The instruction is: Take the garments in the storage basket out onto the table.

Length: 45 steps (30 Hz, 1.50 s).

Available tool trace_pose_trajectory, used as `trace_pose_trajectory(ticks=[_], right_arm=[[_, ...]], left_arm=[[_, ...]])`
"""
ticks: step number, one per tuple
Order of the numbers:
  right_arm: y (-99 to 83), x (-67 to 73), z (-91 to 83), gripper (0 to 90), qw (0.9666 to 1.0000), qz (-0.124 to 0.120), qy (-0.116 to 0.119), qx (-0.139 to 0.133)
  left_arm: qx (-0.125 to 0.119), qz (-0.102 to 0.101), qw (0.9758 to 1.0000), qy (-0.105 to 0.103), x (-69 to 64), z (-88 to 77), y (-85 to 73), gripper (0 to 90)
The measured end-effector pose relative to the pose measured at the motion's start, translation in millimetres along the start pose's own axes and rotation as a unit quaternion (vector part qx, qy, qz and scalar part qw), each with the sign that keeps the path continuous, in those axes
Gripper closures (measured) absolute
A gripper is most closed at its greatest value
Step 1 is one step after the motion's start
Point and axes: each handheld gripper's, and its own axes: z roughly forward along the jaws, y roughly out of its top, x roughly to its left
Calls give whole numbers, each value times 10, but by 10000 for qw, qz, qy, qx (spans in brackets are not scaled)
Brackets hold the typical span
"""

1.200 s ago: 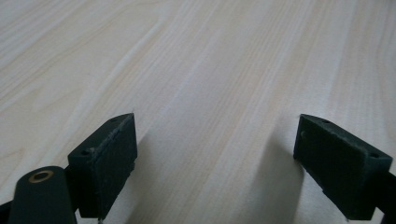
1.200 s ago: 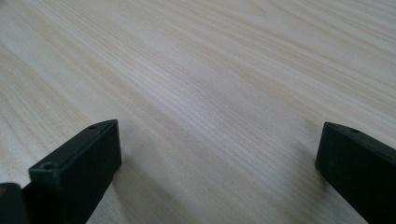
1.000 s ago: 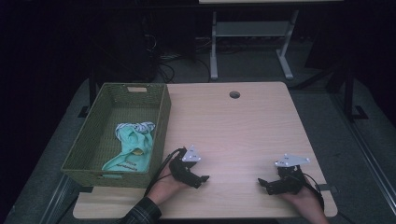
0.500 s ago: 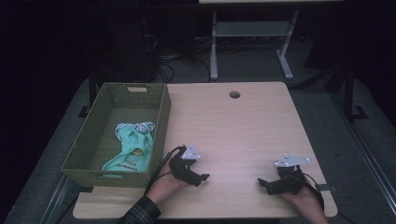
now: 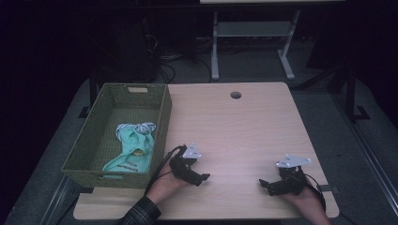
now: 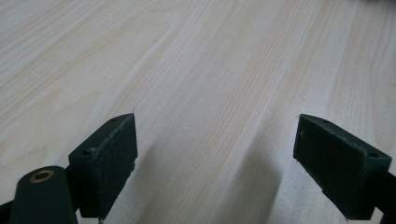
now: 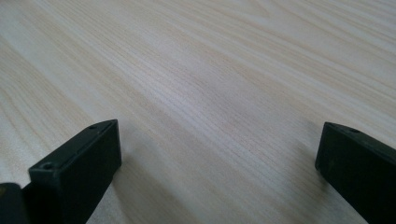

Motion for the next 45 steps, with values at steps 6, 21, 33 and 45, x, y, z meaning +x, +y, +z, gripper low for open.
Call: trace_pose_trajectory(ticks=[6, 21, 33, 45], right_arm=[[1, 1, 1, 0, 10000, -1, 5, 5], [2, 1, 0, 0, 10000, -8, 9, 8], [2, 0, 0, 0, 10000, -9, 5, 7], [1, 4, -1, 0, 10000, 16, 12, 21]], left_arm=[[6, -5, 10000, -25, -6, -20, 15, 131], [-125, -127, 9998, -32, 7, -89, 61, 131], [-181, -230, 9996, -5, 31, -128, 103, 131], [-219, -260, 9994, 3, 50, -160, 141, 131]])
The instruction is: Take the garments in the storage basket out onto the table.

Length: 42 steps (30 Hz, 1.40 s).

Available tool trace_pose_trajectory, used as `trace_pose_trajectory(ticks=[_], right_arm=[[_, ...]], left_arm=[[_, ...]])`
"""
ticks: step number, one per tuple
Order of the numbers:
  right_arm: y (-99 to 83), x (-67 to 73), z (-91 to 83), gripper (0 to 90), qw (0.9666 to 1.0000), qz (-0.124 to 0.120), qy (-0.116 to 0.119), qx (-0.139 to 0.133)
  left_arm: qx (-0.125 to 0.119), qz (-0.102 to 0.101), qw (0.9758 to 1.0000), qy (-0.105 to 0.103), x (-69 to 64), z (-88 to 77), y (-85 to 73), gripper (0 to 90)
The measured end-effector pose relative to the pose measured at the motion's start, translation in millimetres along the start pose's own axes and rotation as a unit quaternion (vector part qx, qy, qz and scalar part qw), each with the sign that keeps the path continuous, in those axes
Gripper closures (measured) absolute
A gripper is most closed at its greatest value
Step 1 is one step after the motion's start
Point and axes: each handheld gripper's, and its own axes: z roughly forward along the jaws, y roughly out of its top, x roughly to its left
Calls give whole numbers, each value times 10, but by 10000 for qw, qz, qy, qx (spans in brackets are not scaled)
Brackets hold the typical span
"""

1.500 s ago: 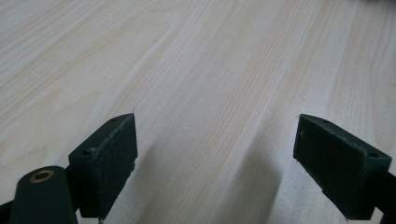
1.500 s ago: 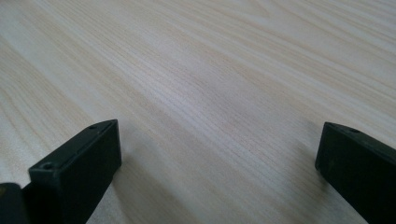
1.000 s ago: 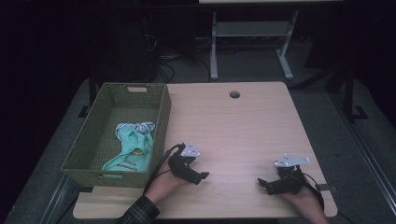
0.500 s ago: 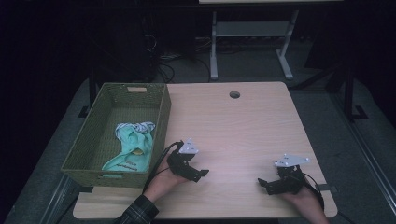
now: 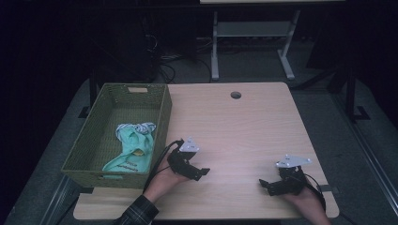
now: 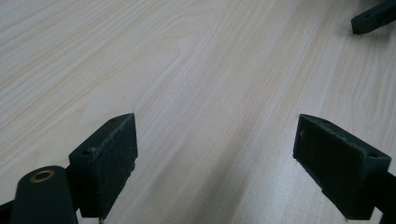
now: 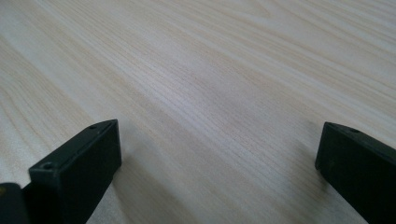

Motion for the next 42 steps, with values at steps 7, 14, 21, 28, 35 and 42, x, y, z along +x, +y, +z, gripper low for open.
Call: trace_pose_trajectory(ticks=[7, 14, 21, 28, 35, 42], right_arm=[[0, 0, 0, 0, 10000, 0, 1, 0], [0, 0, 0, 0, 10000, -2, 0, 0], [0, 0, 0, 0, 10000, -1, 0, 0], [0, 0, 0, 0, 10000, -2, -1, -2], [0, -1, 0, 0, 10000, -6, -7, -5], [0, -3, 1, 0, 10000, -22, -6, -13]], left_arm=[[-34, -46, 10000, -19, 4, -29, 21, 131], [-83, -75, 9999, -15, 12, -75, 67, 132], [-147, -38, 9999, -8, 11, -110, 101, 132], [-197, -17, 9998, -64, -5, -171, 157, 132], [-253, -2, 9996, -129, -3, -219, 205, 132], [-289, 42, 9995, -144, 0, -276, 266, 132]])
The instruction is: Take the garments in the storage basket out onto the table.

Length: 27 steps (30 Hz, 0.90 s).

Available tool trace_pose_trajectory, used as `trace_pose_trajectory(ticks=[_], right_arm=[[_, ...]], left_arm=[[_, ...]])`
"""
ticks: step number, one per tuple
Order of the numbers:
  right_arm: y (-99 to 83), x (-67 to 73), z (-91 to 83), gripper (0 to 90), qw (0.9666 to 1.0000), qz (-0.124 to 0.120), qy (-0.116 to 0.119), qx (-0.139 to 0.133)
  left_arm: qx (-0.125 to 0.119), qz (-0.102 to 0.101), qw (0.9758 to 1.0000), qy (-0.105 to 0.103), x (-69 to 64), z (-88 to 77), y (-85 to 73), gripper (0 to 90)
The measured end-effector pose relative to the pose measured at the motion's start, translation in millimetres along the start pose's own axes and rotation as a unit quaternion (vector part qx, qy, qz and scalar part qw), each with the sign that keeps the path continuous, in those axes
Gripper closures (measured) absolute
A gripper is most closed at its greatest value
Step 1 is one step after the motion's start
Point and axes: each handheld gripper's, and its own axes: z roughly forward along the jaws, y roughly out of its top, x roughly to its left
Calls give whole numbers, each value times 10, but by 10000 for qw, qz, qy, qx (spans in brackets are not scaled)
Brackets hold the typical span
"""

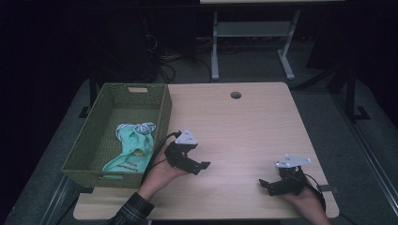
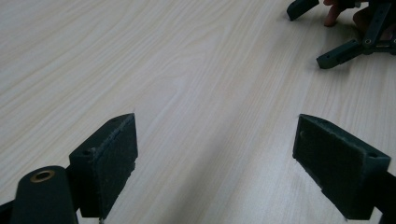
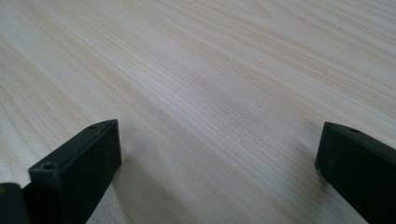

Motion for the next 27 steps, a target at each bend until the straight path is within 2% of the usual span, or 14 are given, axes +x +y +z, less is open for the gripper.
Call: trace_pose_trajectory(ticks=[10, 13, 16, 19, 22, 27], right_arm=[[-1, -1, 1, 0, 10000, 0, 4, -4], [-1, -1, 1, 0, 10000, -3, 4, -5], [-1, 0, 1, 0, 10000, -4, 2, -4], [-1, 0, 1, 0, 10000, -3, 3, -5], [-1, -1, 1, 0, 10000, -3, 3, -7], [-1, -1, 0, 0, 10000, -3, 4, -4]], left_arm=[[28, 128, 9999, -29, 43, -75, 101, 132], [-48, 102, 9999, -55, 54, -97, 126, 132], [-11, 210, 9998, -25, 72, -126, 157, 133], [-3, 208, 9998, -3, 78, -153, 185, 132], [-86, 138, 9999, -41, 103, -210, 198, 132], [-222, 112, 9997, 28, 141, -325, 195, 134]])
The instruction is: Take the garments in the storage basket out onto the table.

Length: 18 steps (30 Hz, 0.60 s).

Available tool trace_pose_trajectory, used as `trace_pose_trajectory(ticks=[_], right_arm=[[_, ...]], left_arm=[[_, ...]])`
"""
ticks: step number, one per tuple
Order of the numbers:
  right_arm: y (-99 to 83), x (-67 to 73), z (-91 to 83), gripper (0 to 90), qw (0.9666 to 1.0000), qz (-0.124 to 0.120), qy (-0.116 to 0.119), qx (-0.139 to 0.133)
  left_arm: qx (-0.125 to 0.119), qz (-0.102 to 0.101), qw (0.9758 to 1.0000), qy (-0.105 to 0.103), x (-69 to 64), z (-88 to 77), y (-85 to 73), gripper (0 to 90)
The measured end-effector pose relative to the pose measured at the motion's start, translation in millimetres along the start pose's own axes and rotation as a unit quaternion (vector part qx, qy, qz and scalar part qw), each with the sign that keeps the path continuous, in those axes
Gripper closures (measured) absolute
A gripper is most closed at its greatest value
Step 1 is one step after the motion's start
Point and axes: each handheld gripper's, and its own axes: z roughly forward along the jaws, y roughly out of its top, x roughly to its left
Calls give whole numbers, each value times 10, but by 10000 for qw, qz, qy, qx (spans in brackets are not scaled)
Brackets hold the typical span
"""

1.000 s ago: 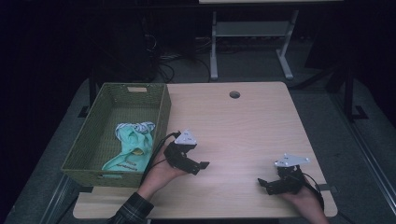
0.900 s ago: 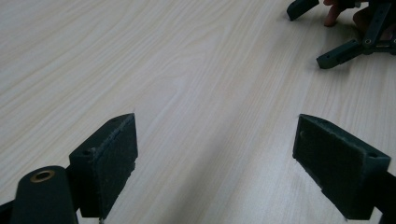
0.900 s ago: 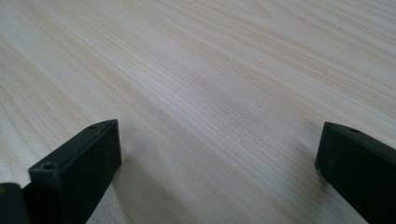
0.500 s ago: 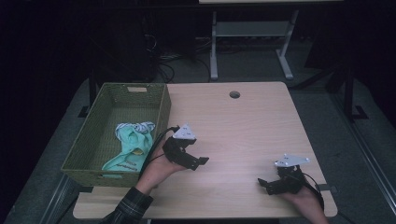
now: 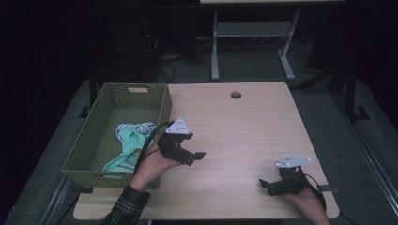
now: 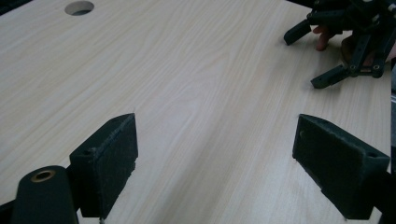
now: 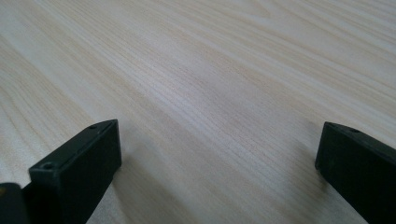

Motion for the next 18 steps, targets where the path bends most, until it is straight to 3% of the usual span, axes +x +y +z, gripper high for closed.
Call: trace_pose_trajectory(ticks=[4, 9, 18], right_arm=[[0, 0, 0, 0, 10000, 0, -1, 2], [0, 0, 0, 0, 10000, -3, -1, 3], [0, 0, 0, 0, 10000, -4, 0, 1]], left_arm=[[-124, -108, 9998, -63, 42, -66, 6, 135], [-150, -74, 9999, 34, 66, -131, 18, 136], [-232, -150, 9996, 13, 112, -199, 10, 136]])
